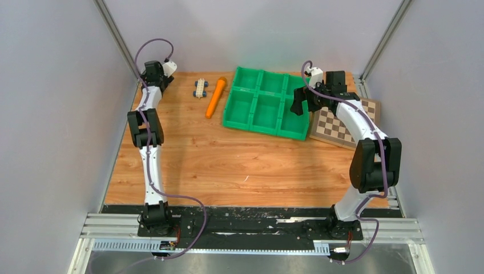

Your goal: Untangle the cables

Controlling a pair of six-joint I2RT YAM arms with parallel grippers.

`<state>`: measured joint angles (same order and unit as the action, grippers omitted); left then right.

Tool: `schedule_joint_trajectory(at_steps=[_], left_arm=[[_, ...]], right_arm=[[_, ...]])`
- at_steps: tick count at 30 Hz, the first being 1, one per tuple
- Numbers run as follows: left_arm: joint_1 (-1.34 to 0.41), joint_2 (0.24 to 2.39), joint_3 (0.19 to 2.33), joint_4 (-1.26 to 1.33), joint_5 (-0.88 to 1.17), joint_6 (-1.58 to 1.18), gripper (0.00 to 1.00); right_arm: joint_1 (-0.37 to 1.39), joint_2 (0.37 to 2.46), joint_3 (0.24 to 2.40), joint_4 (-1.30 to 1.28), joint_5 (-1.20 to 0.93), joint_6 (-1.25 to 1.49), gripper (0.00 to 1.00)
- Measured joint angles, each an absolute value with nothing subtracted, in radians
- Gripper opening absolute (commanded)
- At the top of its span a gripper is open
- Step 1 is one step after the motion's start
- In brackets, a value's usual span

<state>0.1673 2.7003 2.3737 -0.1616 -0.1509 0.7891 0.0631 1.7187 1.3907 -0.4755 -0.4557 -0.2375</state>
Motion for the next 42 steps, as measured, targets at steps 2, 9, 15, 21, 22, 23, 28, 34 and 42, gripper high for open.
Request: schedule_joint_trajectory(at_steps=[2, 9, 15, 21, 22, 23, 28, 34, 42], left_arm=[[0.168, 2.712, 2.383, -0.149, -0.144, 0.83, 0.37], [0.179, 2.612, 2.202, -0.093, -0.085, 0.864, 0.0], [0.144, 2.284, 1.972, -0.223, 0.039, 0.725, 0.0], [0.027, 1.788, 1.832, -0.445, 0.276, 0.557, 0.0], [0.007, 1.703, 1.808, -0.48, 0.336, 0.531, 0.0], [-0.008, 1.635, 1.783, -0.508, 0.39, 0.507, 0.0], [-0.089, 1.336, 1.579, -0.584, 0.63, 0.338, 0.0], [-0.321, 1.219, 1.173, -0.477, 0.738, 0.09, 0.0], [-0.372, 1.428, 0.88, -0.385, 0.749, -0.104, 0.55]], right_arm=[[0.063, 1.719, 1.398, -0.474, -0.458, -0.238, 1.0], [0.063, 1.686, 1.378, -0.478, -0.485, -0.238, 1.0], [0.063, 1.65, 1.372, -0.486, -0.547, -0.237, 1.0], [0.063, 1.613, 1.372, -0.524, -0.703, -0.238, 1.0], [0.064, 1.611, 1.372, -0.53, -0.733, -0.239, 1.0], [0.064, 1.61, 1.372, -0.537, -0.76, -0.241, 1.0], [0.075, 1.61, 1.391, -0.602, -0.908, -0.292, 1.0], [0.133, 1.582, 1.342, -0.632, -0.965, -0.356, 1.0], [0.186, 1.555, 1.199, -0.694, -0.924, -0.422, 1.0]])
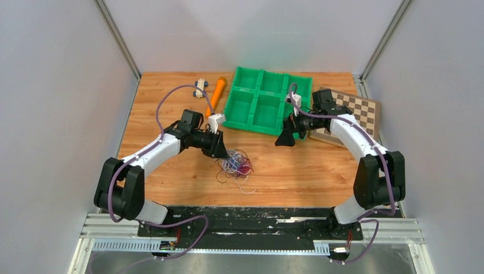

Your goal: Untangle the cables

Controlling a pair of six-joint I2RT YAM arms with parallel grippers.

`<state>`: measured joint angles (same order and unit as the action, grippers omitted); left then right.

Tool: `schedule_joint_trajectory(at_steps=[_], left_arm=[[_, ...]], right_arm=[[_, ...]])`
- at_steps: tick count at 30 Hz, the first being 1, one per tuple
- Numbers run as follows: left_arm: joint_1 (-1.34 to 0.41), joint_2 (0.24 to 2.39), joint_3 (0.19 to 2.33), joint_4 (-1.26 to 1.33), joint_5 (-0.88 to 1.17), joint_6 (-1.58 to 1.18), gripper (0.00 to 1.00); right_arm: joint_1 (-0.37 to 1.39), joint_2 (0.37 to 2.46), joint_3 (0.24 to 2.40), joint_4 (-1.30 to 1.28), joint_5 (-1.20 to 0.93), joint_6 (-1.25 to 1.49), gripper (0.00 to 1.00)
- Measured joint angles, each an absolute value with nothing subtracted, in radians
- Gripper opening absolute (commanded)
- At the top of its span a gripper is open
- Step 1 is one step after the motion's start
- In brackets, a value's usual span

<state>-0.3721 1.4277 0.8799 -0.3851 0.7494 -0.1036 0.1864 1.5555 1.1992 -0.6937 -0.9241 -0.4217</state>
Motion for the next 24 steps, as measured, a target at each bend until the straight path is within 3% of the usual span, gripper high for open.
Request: schedule_joint_trajectory(at_steps=[1, 3, 7, 12, 15, 17, 19, 20, 24], left_arm=[[-0.353, 1.436, 0.876, -0.387, 0.757, -0.106, 0.71], [-0.308, 1.436, 0.876, -0.394, 0.776, -0.113, 0.86], [-0.25, 1.407, 0.85, -0.4, 0.799, -0.126, 0.9], [-0.251, 1.36, 0.751, -0.389, 0.812, -0.169, 0.83], [-0.241, 1.357, 0.704, -0.368, 0.81, -0.194, 0.67], [-0.228, 1.353, 0.681, -0.356, 0.805, -0.205, 0.56], [-0.215, 1.349, 0.668, -0.345, 0.802, -0.212, 0.43], [-0.212, 1.349, 0.666, -0.336, 0.8, -0.216, 0.38], [-0.203, 1.349, 0.669, -0.316, 0.787, -0.22, 0.01]], right_arm=[[0.195, 1.557, 1.185, -0.702, -0.907, -0.425, 1.0], [0.22, 1.567, 1.175, -0.712, -0.88, -0.428, 1.0], [0.324, 1.61, 1.175, -0.694, -0.832, -0.418, 1.0], [0.467, 1.72, 1.194, -0.62, -0.808, -0.337, 1.0], [0.533, 1.797, 1.214, -0.572, -0.797, -0.279, 0.99], [0.569, 1.842, 1.22, -0.536, -0.784, -0.243, 0.93], [0.603, 1.882, 1.221, -0.505, -0.762, -0.215, 0.78], [0.614, 1.898, 1.222, -0.494, -0.752, -0.206, 0.65], [0.632, 1.944, 1.224, -0.469, -0.698, -0.171, 0.35]])
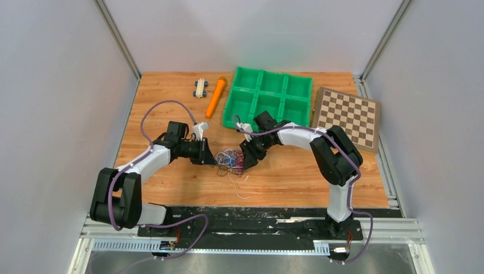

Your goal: Untangle the cables

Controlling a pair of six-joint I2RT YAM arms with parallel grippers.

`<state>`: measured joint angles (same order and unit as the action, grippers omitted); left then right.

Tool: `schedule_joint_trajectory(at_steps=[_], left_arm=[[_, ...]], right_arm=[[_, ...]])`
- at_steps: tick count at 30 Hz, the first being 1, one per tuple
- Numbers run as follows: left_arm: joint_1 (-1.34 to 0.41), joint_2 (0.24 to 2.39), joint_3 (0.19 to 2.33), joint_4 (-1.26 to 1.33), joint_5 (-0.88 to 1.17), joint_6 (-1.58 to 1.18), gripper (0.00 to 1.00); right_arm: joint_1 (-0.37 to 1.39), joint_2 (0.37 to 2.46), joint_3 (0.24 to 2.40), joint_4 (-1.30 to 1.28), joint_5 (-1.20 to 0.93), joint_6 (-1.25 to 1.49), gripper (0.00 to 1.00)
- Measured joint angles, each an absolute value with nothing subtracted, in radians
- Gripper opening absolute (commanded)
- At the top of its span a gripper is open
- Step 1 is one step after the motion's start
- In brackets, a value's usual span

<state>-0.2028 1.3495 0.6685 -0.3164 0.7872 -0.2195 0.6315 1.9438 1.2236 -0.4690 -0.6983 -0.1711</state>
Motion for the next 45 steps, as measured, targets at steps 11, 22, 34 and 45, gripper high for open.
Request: schedule_joint_trajectory(at_steps=[11, 22, 34, 45], left_arm=[[0.018, 1.22, 0.713, -0.463, 0.678, -0.116, 0.0], [0.282, 1.224, 0.878, -0.662, 0.456, 0.113, 0.0], [0.422, 1.406, 1.164, -0.855, 0.536, 0.319, 0.0], [-0.012, 1.38, 1.393, -0.578, 0.651, 0.081, 0.0]], right_arm=[[0.516, 1.732, 1.032, -0.491, -0.537, -0.249, 0.0], [0.137, 1.475, 0.92, -0.686, -0.358, -0.485, 0.0], [-0.043, 1.427, 0.914, -0.866, -0.398, -0.657, 0.0], [0.059, 1.427, 0.951, -0.891, -0.553, -0.591, 0.0]])
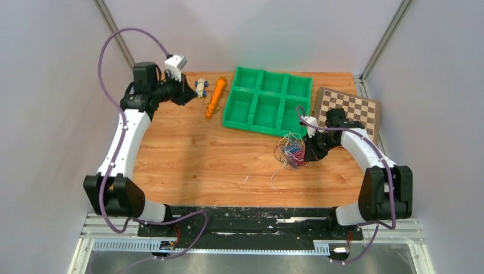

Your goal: Untangle the cables

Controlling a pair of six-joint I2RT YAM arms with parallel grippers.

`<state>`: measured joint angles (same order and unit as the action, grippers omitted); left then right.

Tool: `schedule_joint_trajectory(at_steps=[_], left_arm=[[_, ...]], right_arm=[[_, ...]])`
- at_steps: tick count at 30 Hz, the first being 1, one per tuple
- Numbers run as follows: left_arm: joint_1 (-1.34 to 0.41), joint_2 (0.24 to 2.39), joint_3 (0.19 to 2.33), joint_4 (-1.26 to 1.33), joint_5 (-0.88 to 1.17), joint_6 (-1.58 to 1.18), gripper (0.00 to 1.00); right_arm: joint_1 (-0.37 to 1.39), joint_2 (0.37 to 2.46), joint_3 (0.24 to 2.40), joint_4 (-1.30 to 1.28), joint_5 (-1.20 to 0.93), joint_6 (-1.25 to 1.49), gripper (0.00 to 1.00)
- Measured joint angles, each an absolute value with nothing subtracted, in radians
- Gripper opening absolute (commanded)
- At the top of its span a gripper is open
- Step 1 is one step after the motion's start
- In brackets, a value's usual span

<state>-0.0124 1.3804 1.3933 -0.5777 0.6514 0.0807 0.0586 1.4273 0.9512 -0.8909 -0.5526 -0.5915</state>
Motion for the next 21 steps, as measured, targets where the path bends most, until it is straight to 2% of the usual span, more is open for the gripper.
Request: schedule_joint_trajectory(at_steps=[8, 16, 21], left_arm=[[-0.179, 1.803, 1.763, -0.277, 0.557, -0.076, 0.0], [-0.234, 2.255, 2.203, -0.207, 0.47, -0.152, 0.0], [-0.265, 2.374, 2.268, -0.179, 0.416, -0.138, 0.02]], right_arm=[[0.058, 1.467, 1.025, -0.893, -0.591, -0.565, 0.0], [0.058, 1.554, 1.073, -0.892, -0.611, -0.55, 0.0], [0.058, 1.589, 1.101, -0.892, -0.622, -0.543, 0.0]])
